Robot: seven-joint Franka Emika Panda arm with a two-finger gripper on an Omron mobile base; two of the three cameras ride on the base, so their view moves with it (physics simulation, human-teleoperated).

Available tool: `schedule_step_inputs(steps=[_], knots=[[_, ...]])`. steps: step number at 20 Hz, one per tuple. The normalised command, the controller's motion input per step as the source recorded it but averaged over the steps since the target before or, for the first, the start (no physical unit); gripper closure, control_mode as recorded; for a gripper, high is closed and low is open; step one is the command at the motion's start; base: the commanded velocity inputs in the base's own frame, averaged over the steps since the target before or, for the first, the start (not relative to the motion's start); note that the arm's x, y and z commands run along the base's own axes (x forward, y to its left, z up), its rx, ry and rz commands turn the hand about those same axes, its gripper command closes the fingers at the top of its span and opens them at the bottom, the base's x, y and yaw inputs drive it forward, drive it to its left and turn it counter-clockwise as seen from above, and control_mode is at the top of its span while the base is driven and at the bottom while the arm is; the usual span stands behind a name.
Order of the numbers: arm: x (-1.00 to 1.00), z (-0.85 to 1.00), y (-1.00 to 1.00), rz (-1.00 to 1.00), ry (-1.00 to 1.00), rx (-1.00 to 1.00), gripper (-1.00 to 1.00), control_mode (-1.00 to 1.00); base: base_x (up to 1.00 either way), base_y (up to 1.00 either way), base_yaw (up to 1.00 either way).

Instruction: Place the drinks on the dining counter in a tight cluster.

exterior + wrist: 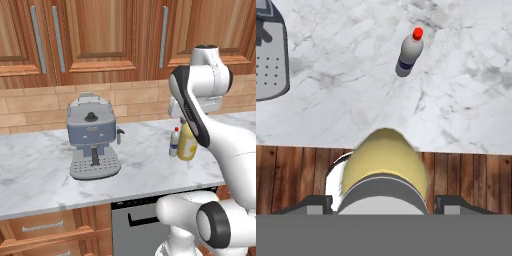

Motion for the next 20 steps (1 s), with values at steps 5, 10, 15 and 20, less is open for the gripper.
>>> schedule_step_inputs(steps=[5, 10, 15, 20], knots=[[-0.01, 0.0, 0.0, 0.0, -0.05, 0.0, 1.0, -1.0, 0.0, 0.0, 0.0], [0.0, 0.0, 0.0, 0.0, -0.09, 0.0, 1.0, -1.0, 0.0, 0.0, 0.0], [0.0, 0.0, 0.0, 0.0, 0.0, 0.0, 1.0, -1.0, 0.0, 0.0, 0.0], [-0.05, 0.0, 0.0, 0.0, 0.0, 0.0, 1.0, 1.0, -0.12, -0.01, 0.0]])
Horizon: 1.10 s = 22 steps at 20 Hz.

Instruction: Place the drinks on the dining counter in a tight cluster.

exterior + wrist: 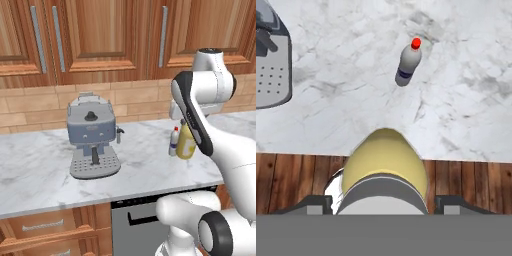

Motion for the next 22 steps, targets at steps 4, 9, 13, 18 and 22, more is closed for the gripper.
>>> schedule_step_inputs(steps=[4, 9, 13, 18, 22], knots=[[0.0, 0.0, 0.0, 0.0, 0.0, 0.0, 1.0, 1.0, -1.0, -0.25, -0.02], [0.0, 0.0, 0.0, 0.0, 0.0, 0.0, 1.0, 1.0, -1.0, -0.18, -0.02], [0.0, 0.0, 0.0, 0.0, 0.0, 0.0, 1.0, 1.0, -0.36, 0.0, 0.31], [0.0, 0.0, 0.0, 0.0, 0.0, 0.0, 1.0, 1.0, 0.02, 0.01, 0.92], [0.0, 0.0, 0.0, 0.0, 0.0, 0.0, 1.0, 1.0, 0.29, 0.08, 0.99]])
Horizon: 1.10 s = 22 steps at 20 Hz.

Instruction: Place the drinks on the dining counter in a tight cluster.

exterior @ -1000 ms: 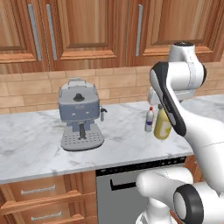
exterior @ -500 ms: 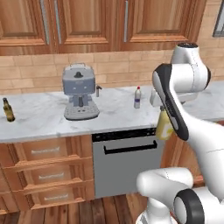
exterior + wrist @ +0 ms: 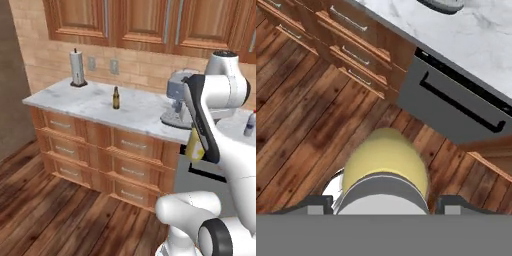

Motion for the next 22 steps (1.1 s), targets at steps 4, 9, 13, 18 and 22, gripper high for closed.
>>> schedule_step_inputs(steps=[4, 9, 13, 18, 22], knots=[[0.0, 0.0, 0.0, 0.0, 0.0, 0.0, 1.0, 1.0, 0.21, 0.28, 0.93], [0.0, 0.0, 0.0, 0.0, 0.0, 0.0, 1.0, 1.0, 0.05, 0.37, 0.88], [0.0, 0.0, 0.0, 0.0, 0.0, 0.0, 1.0, 1.0, 0.0, 0.13, 0.69], [0.0, 0.0, 0.0, 0.0, 0.0, 0.0, 1.0, 1.0, -0.01, 0.0, 0.53], [0.0, 0.0, 0.0, 0.0, 0.0, 0.0, 1.0, 1.0, -0.18, 0.0, 0.55]])
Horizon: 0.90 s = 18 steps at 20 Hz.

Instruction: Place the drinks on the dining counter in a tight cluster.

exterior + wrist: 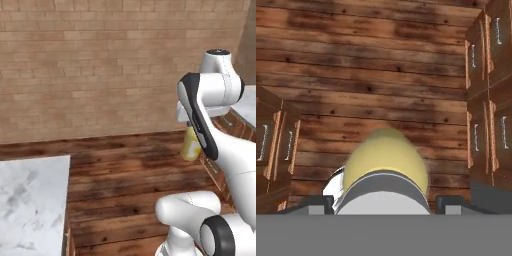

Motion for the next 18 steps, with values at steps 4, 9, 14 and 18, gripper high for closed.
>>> schedule_step_inputs(steps=[4, 9, 14, 18], knots=[[0.0, 0.0, 0.0, 0.0, 0.0, 0.0, 1.0, 1.0, -0.4, -0.1, 0.58], [0.0, 0.0, 0.0, 0.0, 0.0, 0.0, 1.0, 1.0, -0.6, -0.17, 0.62], [0.0, 0.0, 0.0, 0.0, 0.0, 0.0, 1.0, 1.0, -0.86, -0.14, 0.63], [0.0, 0.0, 0.0, 0.0, 0.0, 0.0, 1.0, 1.0, -0.86, -0.09, 0.66]])
